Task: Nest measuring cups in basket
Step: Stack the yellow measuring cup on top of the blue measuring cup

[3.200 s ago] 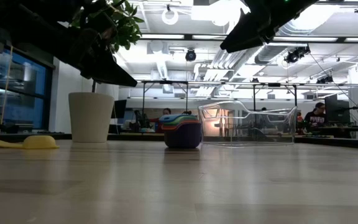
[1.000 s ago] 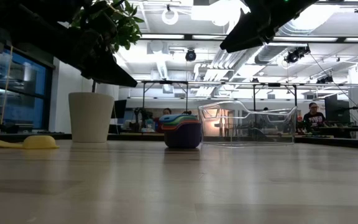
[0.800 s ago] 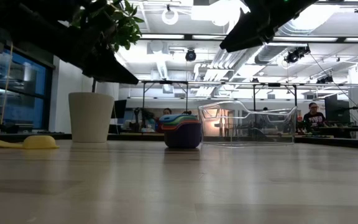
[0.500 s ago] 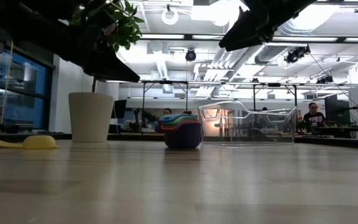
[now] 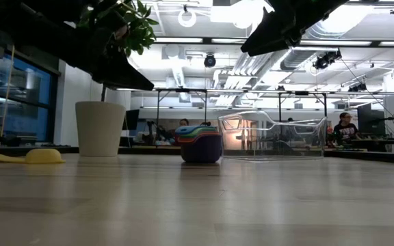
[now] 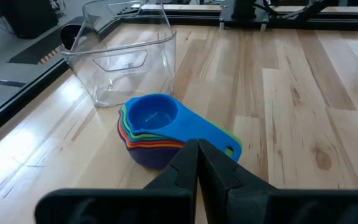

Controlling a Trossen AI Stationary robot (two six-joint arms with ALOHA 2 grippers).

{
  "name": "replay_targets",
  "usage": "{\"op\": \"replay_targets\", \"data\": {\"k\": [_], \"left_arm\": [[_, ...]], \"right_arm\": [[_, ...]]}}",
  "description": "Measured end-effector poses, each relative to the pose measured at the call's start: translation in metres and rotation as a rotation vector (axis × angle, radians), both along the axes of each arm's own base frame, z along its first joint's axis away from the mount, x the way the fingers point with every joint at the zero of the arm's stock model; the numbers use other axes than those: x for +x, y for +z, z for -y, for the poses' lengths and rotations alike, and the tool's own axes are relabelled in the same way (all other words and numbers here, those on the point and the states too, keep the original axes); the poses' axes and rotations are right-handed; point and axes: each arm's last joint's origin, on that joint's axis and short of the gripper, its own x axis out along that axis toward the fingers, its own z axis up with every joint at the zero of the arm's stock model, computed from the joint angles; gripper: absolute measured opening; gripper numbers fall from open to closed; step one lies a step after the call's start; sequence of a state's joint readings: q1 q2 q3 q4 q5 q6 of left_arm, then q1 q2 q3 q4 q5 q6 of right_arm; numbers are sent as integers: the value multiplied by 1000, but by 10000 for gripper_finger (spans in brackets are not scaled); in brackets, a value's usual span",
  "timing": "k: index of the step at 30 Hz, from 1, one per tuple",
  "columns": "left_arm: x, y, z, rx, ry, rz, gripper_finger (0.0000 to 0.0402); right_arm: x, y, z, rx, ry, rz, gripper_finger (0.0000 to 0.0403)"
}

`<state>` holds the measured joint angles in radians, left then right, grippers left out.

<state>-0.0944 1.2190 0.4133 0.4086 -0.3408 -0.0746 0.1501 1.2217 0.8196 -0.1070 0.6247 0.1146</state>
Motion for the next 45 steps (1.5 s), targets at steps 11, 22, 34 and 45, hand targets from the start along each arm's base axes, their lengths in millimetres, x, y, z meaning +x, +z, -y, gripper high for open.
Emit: {"op": "replay_targets", "data": {"k": [11,22,34,45], "left_arm": [[-10,9,-2,43,30,-105,79],[-63,25,7,2,188,-227,168],[-105,1,10,-257,542,-423,170],[-114,-10,15,-389,573,-641,170]], "right_arm": [[0,0,0,13,-7,8,243],[0,0,3,42,-52,34,243],[2,-1,13,94,-71,46,243],[2,-1,15,105,-76,49,243]]}}
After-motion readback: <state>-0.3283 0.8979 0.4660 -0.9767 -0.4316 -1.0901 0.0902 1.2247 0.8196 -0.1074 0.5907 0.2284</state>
